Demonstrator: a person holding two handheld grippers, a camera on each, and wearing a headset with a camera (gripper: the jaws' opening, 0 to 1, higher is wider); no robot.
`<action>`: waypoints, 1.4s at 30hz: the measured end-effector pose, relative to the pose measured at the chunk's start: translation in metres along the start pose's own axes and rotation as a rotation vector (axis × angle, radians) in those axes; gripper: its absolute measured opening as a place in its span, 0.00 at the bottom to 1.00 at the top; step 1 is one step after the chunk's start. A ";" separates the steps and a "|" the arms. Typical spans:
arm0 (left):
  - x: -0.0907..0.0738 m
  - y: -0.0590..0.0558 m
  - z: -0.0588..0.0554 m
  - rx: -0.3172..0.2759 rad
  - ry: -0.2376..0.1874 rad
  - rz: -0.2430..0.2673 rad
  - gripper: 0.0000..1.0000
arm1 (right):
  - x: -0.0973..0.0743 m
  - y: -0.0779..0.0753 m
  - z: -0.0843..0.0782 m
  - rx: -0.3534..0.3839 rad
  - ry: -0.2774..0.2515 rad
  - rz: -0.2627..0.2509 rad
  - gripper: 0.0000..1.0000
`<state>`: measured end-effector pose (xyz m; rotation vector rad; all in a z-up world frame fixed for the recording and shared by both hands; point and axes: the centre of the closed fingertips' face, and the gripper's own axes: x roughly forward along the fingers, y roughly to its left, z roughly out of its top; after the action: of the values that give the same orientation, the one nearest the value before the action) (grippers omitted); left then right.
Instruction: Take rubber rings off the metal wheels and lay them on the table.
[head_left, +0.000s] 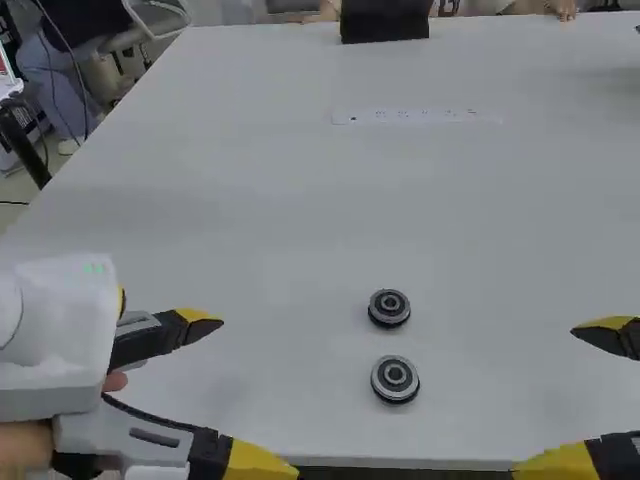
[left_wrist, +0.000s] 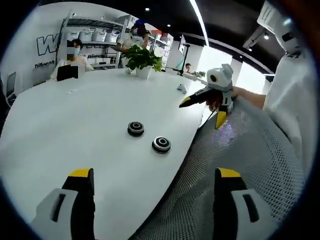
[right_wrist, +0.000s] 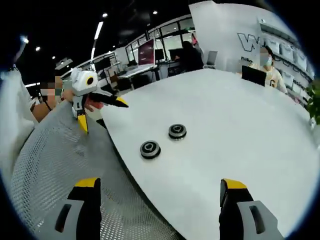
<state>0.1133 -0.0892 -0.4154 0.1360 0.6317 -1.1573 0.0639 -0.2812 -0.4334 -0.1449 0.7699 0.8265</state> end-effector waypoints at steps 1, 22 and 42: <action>0.000 -0.001 -0.001 -0.001 0.006 -0.004 0.97 | 0.000 0.000 -0.001 0.000 0.005 0.000 0.99; 0.000 -0.001 0.001 -0.002 -0.006 -0.012 0.97 | 0.001 0.000 -0.004 0.001 0.023 0.000 0.99; 0.000 0.000 0.001 -0.001 -0.006 -0.007 0.97 | 0.000 -0.002 -0.001 0.009 0.007 -0.009 0.99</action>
<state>0.1133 -0.0896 -0.4141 0.1293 0.6275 -1.1636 0.0643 -0.2829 -0.4347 -0.1427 0.7788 0.8139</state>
